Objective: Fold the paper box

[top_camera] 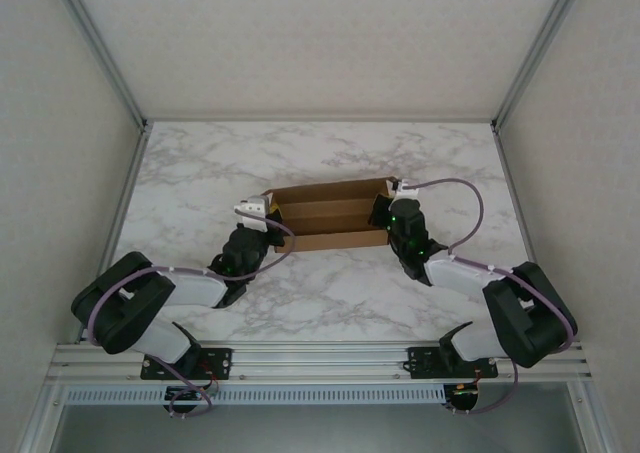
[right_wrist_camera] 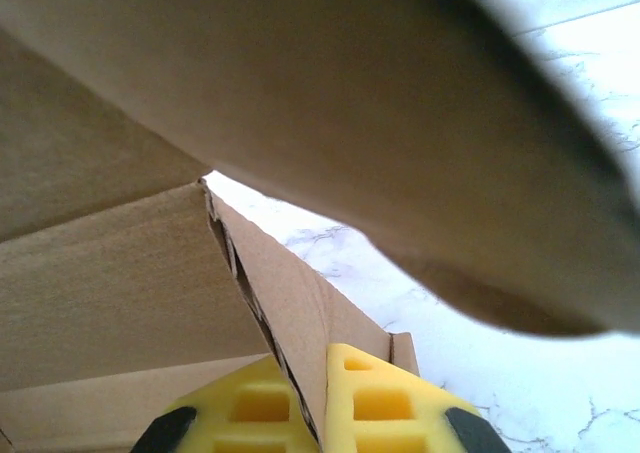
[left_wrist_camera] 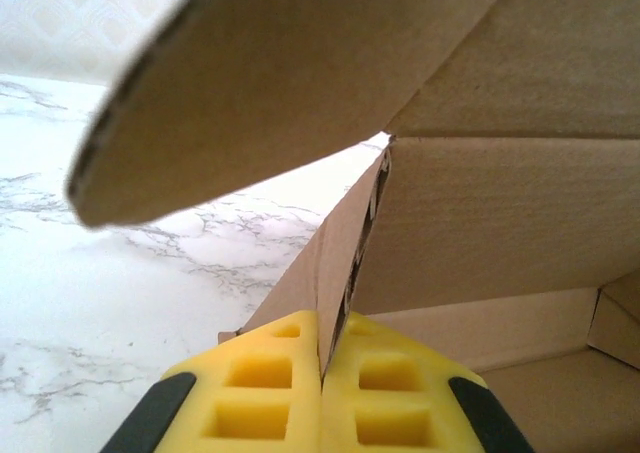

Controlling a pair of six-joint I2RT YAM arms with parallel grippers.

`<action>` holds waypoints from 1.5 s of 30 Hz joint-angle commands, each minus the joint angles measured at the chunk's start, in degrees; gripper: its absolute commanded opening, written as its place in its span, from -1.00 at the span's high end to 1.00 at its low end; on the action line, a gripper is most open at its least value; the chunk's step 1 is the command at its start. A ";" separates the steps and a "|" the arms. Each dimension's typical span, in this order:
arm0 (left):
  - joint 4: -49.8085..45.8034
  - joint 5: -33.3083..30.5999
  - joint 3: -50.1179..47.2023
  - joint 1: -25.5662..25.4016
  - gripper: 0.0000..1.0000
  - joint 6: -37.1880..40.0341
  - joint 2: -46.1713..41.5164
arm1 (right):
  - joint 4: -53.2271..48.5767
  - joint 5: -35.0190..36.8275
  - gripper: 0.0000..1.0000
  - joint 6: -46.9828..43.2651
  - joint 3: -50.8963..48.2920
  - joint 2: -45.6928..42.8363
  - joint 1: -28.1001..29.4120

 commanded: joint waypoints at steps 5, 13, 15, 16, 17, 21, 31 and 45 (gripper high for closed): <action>0.74 -3.90 -3.49 -3.19 1.00 2.95 0.04 | -0.71 -0.48 0.95 2.36 -6.66 -3.12 1.56; 1.14 -6.21 -4.58 -4.36 1.00 6.06 0.51 | -5.23 1.05 0.64 2.34 -8.32 -10.45 1.58; 1.14 -6.68 -4.56 -4.56 1.00 6.80 0.56 | -6.65 0.85 0.60 2.32 -8.12 -11.93 1.59; 1.06 -6.77 -4.47 -4.60 1.00 7.07 0.59 | -7.36 0.88 0.59 2.37 -7.92 -12.37 1.63; 1.05 -6.95 -4.47 -4.64 1.00 7.35 0.65 | -7.87 0.81 0.54 2.39 -7.96 -13.06 1.57; 0.72 -7.22 -4.50 -4.83 1.00 8.33 0.45 | -10.38 0.84 0.33 2.88 -8.42 -16.74 1.55; 0.61 -7.92 -4.41 -5.70 1.00 9.32 0.04 | -22.77 4.36 0.03 3.53 -10.88 -43.22 1.57; 1.78 -8.45 -3.96 -6.95 1.00 10.85 0.84 | -48.03 -10.97 0.38 1.07 22.48 -23.48 1.72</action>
